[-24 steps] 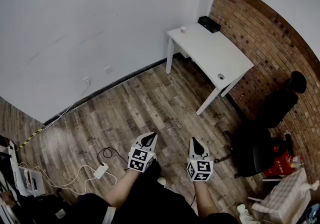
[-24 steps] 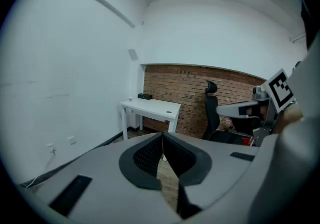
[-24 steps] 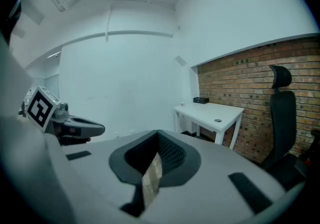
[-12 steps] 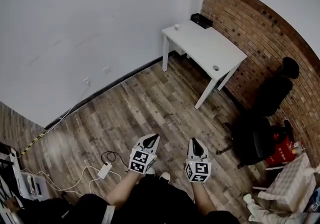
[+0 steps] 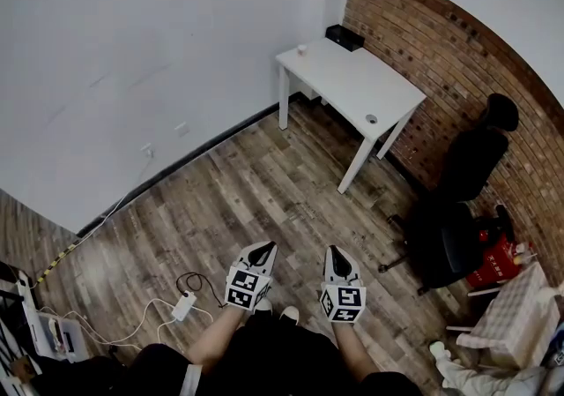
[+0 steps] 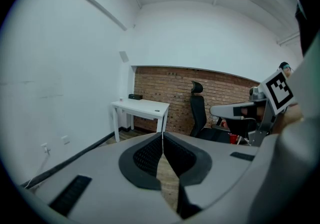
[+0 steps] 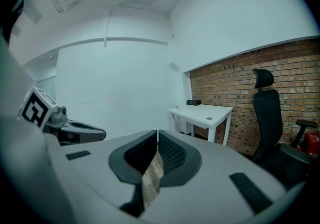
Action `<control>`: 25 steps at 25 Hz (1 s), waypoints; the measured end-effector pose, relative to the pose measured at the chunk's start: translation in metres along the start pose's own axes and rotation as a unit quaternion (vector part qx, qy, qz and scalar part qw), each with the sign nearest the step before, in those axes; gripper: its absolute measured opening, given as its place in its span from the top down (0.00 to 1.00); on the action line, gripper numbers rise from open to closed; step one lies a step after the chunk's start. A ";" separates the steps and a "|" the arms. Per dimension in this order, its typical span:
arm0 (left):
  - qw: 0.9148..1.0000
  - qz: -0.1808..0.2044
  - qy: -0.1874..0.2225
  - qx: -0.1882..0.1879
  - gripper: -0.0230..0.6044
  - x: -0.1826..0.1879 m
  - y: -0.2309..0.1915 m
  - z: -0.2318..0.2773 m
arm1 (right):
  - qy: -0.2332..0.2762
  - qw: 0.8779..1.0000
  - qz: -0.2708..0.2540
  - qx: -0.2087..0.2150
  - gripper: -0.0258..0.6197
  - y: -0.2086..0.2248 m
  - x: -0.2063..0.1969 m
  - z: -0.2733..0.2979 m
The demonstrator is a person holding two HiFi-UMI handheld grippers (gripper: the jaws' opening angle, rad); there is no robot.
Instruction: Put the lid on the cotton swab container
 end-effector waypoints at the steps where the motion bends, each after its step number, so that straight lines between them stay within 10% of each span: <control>1: 1.000 -0.002 0.002 -0.002 0.93 0.001 0.003 0.001 | 0.001 1.000 -0.002 0.002 0.92 0.003 0.001 -0.002; 25: 1.000 -0.003 -0.003 0.000 0.93 0.017 0.021 0.048 | -0.010 0.999 -0.004 0.031 0.92 0.042 0.002 0.019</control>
Point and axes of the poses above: the fingertips, and each gripper's own axes: z forward along the fingers, y to its right, x out of its top, the point moved 3 cm from there along -z, backward along the fingers, and after that the axes turned 9 degrees about -y, right-handed, at the moved point
